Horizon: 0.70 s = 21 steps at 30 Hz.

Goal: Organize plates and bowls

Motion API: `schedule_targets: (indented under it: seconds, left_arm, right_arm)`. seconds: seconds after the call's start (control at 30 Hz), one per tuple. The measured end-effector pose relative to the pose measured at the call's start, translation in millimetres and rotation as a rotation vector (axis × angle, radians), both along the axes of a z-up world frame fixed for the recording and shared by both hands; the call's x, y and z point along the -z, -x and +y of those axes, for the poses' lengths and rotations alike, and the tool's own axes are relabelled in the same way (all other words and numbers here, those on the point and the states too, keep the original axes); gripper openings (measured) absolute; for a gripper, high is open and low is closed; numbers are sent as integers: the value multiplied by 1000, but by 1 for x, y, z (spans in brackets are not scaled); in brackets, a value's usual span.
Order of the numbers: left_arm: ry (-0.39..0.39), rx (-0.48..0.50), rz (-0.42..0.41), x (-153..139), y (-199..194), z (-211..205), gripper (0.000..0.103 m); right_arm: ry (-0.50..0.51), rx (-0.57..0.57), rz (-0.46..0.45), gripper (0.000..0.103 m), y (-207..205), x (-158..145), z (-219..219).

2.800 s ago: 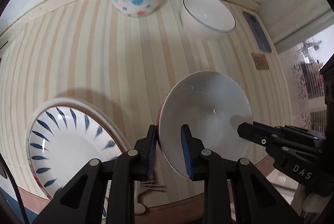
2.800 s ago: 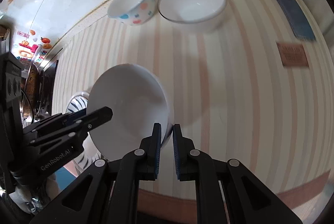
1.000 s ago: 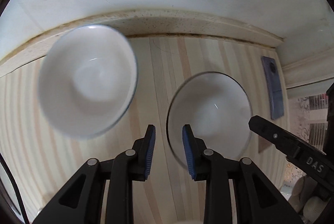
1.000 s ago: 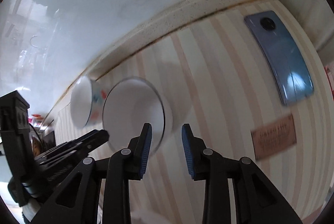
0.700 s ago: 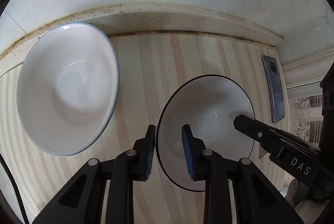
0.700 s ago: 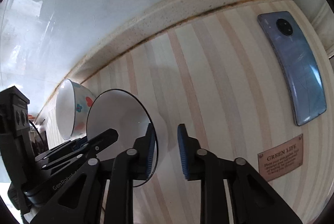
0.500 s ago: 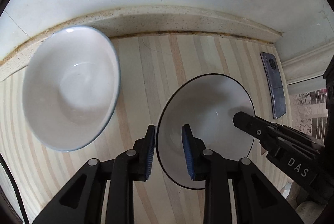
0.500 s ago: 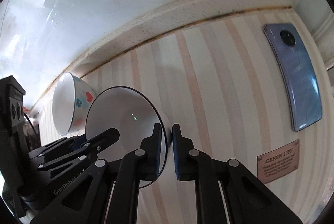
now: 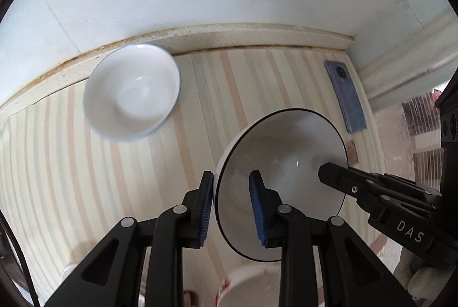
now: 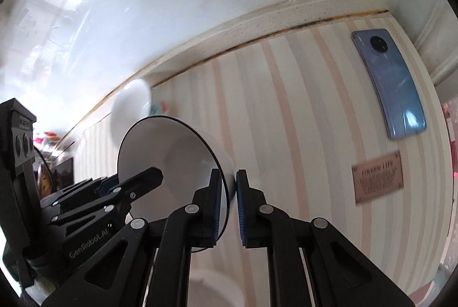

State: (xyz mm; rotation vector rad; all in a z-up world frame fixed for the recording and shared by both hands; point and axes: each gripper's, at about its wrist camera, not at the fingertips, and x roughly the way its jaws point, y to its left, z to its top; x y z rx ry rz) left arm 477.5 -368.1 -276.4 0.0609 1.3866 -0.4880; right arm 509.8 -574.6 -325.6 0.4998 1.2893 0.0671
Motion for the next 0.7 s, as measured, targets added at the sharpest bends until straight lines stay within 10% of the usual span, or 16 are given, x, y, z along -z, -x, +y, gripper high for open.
schedule_targets:
  seconds: [0.7]
  left_arm:
    - [-26,92,35,-1,114,19,23]
  right_arm:
    - [-138,42,114,12,178,-13,23]
